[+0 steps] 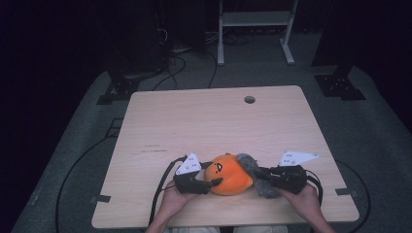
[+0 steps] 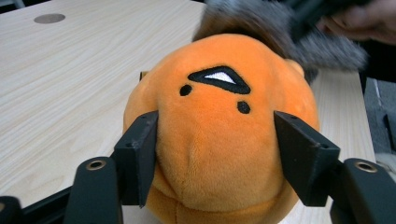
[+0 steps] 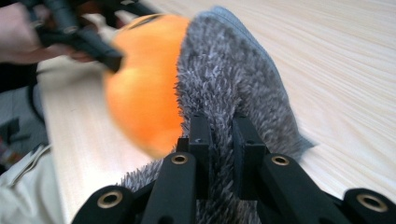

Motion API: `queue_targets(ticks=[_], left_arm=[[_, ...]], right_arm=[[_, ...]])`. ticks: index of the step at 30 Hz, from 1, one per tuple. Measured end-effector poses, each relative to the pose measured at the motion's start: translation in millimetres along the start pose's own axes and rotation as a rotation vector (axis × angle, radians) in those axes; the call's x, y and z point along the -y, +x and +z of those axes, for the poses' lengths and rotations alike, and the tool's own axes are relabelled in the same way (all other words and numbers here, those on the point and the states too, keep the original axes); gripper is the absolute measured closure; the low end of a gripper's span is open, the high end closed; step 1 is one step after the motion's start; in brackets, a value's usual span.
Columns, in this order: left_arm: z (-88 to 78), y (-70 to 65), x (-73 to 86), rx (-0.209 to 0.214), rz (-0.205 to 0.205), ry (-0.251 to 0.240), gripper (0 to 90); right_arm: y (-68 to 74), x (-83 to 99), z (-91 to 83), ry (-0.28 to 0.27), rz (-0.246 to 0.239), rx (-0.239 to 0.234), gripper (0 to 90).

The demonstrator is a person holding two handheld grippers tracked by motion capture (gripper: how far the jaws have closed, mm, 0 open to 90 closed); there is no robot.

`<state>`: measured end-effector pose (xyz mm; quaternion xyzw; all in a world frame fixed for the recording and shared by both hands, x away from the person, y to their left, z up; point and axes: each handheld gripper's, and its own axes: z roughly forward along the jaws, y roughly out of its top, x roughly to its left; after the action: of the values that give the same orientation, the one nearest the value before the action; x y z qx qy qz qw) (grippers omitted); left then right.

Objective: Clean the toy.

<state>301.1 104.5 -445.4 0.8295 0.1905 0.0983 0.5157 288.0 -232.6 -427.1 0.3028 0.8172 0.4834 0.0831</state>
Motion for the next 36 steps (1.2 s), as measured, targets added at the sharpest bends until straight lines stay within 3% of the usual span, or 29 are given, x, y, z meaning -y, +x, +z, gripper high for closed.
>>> queue_targets(ticks=[2,4,5,7,8,9,10,14,16,18,19,24,25,27,28,29,33,36], left_arm=[[0.6,-2.6,0.1,0.007,0.031,0.001,36.8],[1.1,-4.4,-0.1,0.007,0.046,0.001,37.1],[1.0,-6.3,-1.7,0.01,0.058,0.002,36.2],[-0.3,-5.1,-4.2,0.005,0.028,-0.01,27.5],[-0.3,-5.1,-4.2,0.005,0.028,-0.01,16.7],[-0.7,-1.1,-5.3,0.001,-0.027,-0.027,12.0],[-0.4,0.6,-5.2,0.009,-0.051,-0.037,11.9],[1.5,-4.1,-1.6,0.017,-0.004,-0.015,27.8],[1.0,-6.5,-1.1,0.008,0.021,-0.006,31.9],[0.6,-6.5,-0.8,0.012,0.02,-0.004,32.9],[-0.1,-6.3,0.1,0.015,0.027,0.001,35.1],[-0.7,-9.0,0.9,0.016,0.046,0.002,36.5],[-1.9,-7.4,0.2,0.021,0.033,0.001,34.7],[-4.3,-1.4,-2.4,0.023,-0.037,-0.021,18.7],[-5.2,0.7,-3.2,0.022,-0.065,-0.035,14.7],[-5.1,1.8,-3.4,0.019,-0.067,-0.042,14.1],[-1.6,-2.4,-0.6,0.034,-0.023,-0.02,29.4],[-1.5,-7.2,0.3,0.025,0.017,-0.007,35.2]], right_arm=[[-2.9,-4.9,-1.0,-0.029,0.016,-0.033,79.5],[0.0,-9.4,1.1,-0.04,0.0,-0.043,79.5],[6.9,-18.5,10.3,-0.041,-0.023,-0.064,79.4],[12.0,-22.4,22.6,-0.023,-0.032,-0.077,79.4],[12.0,-22.4,22.6,-0.023,-0.032,-0.077,79.4],[15.3,-20.7,28.8,-0.036,-0.028,-0.095,79.5],[16.7,-20.2,29.4,-0.037,-0.023,-0.109,79.4],[20.1,-13.6,24.9,-0.025,-0.049,-0.103,79.4],[13.4,-6.5,20.5,-0.012,-0.029,-0.097,79.4],[9.4,-3.1,18.6,0.003,-0.021,-0.082,79.4],[2.5,0.4,14.5,0.022,0.009,-0.067,79.4],[8.1,-16.5,19.9,-0.027,-0.014,-0.091,79.4],[9.3,-18.8,24.3,-0.023,-0.014,-0.095,79.4],[11.4,-17.6,30.3,-0.035,-0.004,-0.11,79.3],[13.0,-16.4,31.5,-0.035,-0.007,-0.116,79.4],[14.8,-15.5,31.3,-0.033,-0.015,-0.121,79.3],[14.7,-11.4,27.7,-0.021,-0.028,-0.112,79.3],[-2.6,-0.8,21.4,0.013,0.03,-0.093,79.4]])
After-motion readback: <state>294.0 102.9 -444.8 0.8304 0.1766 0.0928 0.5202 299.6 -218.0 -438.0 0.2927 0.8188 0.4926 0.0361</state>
